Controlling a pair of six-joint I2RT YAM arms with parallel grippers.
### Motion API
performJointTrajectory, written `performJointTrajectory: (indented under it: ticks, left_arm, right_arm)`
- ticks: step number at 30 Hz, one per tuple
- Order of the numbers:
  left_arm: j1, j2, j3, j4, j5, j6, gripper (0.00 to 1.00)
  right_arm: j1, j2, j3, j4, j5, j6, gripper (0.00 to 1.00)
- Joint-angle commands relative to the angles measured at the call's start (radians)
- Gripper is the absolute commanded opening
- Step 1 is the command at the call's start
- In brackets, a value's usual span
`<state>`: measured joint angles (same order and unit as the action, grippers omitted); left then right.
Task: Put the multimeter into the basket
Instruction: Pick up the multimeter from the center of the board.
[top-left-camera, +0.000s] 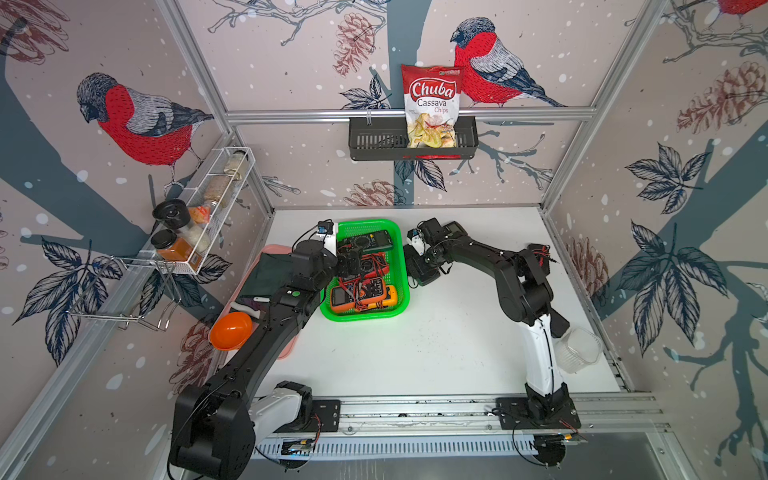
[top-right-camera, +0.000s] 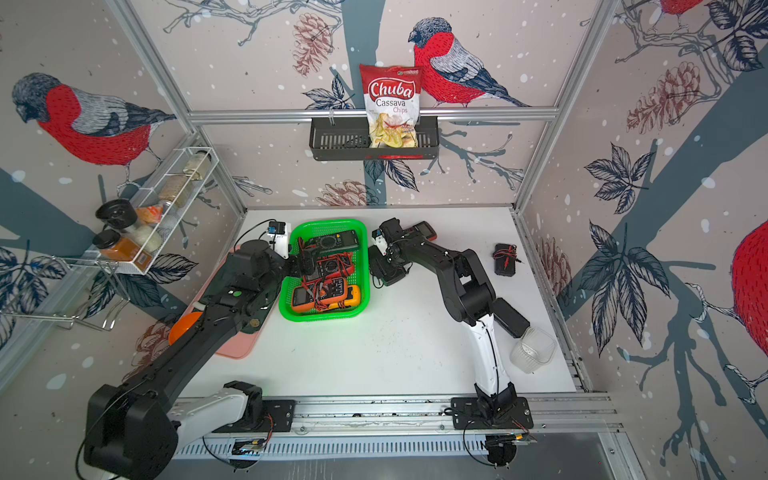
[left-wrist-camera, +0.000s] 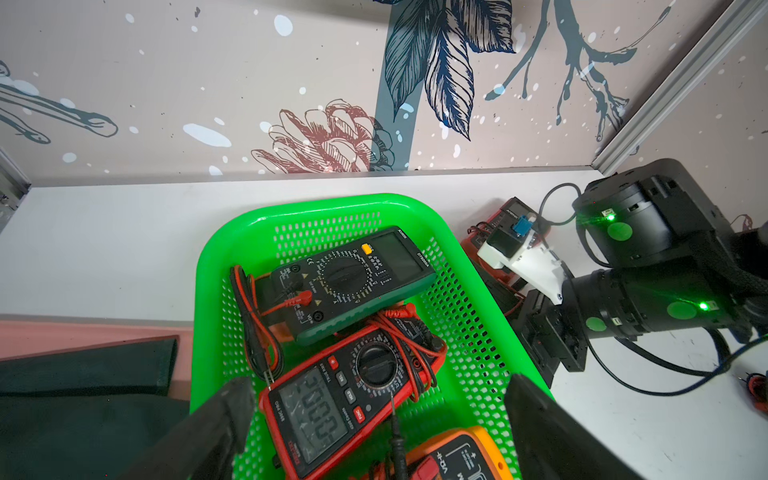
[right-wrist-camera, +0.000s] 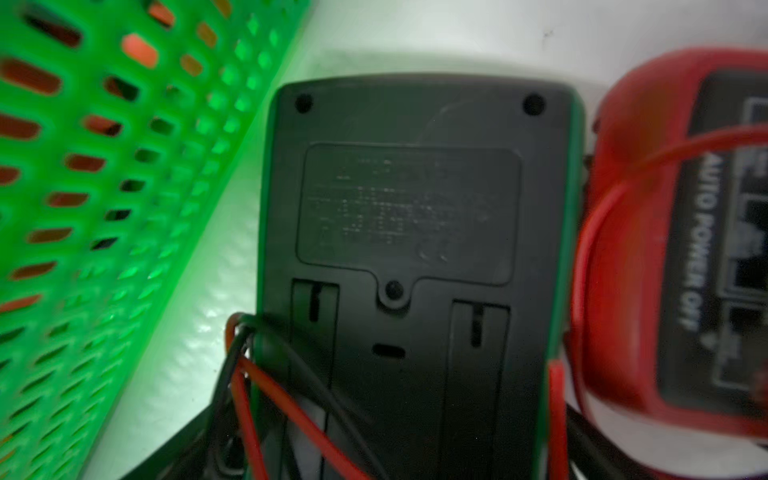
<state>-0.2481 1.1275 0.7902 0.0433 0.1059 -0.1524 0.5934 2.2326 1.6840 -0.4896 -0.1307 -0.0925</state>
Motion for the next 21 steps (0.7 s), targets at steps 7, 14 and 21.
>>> performJointTrajectory:
  ticks: [7,14,21]
  left_arm:
    - [-0.001,-0.011,-0.011,0.015,-0.047,-0.01,0.98]
    - [-0.002,-0.092,-0.103,0.11,-0.106,-0.1,0.98]
    - [-0.001,-0.149,-0.106,0.04,-0.186,-0.155,0.97]
  right_arm:
    - [0.005,0.043,0.032,-0.05,0.023,-0.025,0.84]
    - [0.005,-0.055,-0.029,-0.014,0.068,-0.019,0.43]
    - [0.003,-0.233,-0.152,0.09,0.165,0.01,0.05]
